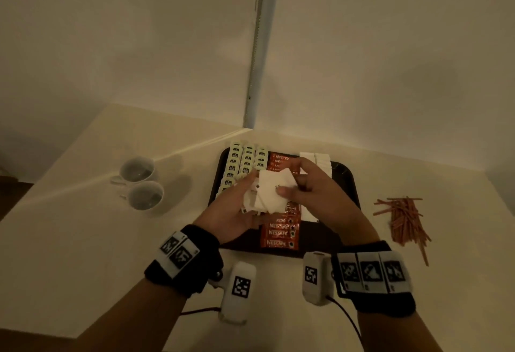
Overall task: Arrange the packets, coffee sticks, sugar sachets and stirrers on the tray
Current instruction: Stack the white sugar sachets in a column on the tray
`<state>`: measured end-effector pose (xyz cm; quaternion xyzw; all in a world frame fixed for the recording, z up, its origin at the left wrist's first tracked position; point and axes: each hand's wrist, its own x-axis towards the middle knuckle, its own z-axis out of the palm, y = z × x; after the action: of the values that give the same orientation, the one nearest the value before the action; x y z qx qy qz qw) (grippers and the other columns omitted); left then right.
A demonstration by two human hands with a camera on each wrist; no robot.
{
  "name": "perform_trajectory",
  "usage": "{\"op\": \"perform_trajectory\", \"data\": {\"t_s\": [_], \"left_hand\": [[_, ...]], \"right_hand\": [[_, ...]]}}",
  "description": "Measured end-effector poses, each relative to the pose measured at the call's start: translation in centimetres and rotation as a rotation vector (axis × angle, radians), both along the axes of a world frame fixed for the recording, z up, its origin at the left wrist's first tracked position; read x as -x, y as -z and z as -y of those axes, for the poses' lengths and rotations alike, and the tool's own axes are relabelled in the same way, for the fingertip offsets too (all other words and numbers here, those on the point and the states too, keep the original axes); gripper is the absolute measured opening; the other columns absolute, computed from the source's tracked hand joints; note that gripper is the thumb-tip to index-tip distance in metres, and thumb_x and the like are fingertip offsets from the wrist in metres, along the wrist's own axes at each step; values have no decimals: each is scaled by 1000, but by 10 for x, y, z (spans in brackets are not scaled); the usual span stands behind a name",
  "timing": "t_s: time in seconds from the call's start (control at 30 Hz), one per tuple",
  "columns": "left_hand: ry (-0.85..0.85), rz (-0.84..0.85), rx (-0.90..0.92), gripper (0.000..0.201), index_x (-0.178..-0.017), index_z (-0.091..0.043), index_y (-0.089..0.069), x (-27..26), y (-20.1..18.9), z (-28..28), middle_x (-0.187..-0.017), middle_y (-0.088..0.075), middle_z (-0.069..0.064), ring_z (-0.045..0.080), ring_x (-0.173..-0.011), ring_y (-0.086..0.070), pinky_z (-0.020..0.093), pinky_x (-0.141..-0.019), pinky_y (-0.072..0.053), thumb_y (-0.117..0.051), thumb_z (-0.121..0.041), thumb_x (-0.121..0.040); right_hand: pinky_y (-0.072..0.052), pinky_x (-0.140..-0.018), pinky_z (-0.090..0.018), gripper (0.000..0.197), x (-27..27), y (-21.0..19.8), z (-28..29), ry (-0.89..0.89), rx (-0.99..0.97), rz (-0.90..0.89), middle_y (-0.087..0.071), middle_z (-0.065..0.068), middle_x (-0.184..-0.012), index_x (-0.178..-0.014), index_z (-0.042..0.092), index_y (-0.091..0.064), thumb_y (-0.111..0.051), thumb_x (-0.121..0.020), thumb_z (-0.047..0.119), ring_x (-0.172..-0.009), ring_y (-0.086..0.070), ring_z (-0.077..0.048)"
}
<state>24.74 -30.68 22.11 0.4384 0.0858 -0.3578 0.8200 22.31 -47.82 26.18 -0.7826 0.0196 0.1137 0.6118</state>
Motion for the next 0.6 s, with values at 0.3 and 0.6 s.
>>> {"op": "perform_trajectory", "data": {"t_s": [0.3,0.6], "left_hand": [[26,27,37,33,-111,-17,-62,-17,-17,30,-90,-74,9,21,-79,-72,37,-64,-59,-55,-35,-84],[54,3,155,27,-106,-16,-64,-22,-16,51,-87,-73,11,24,-73,-71,31,-53,-57,-56,-32,-85]], "right_hand": [[-51,-61,-14,15,-15,4,16,136,179,179,-64,2,-102,-104,15,-64,-57,-91,11,-83,-62,-6],[-47,-62,-10,9,-30,9,43,259,234,309,-66,13,-84,-87,19,-70,-64,-86,12,-75,-59,1]]}}
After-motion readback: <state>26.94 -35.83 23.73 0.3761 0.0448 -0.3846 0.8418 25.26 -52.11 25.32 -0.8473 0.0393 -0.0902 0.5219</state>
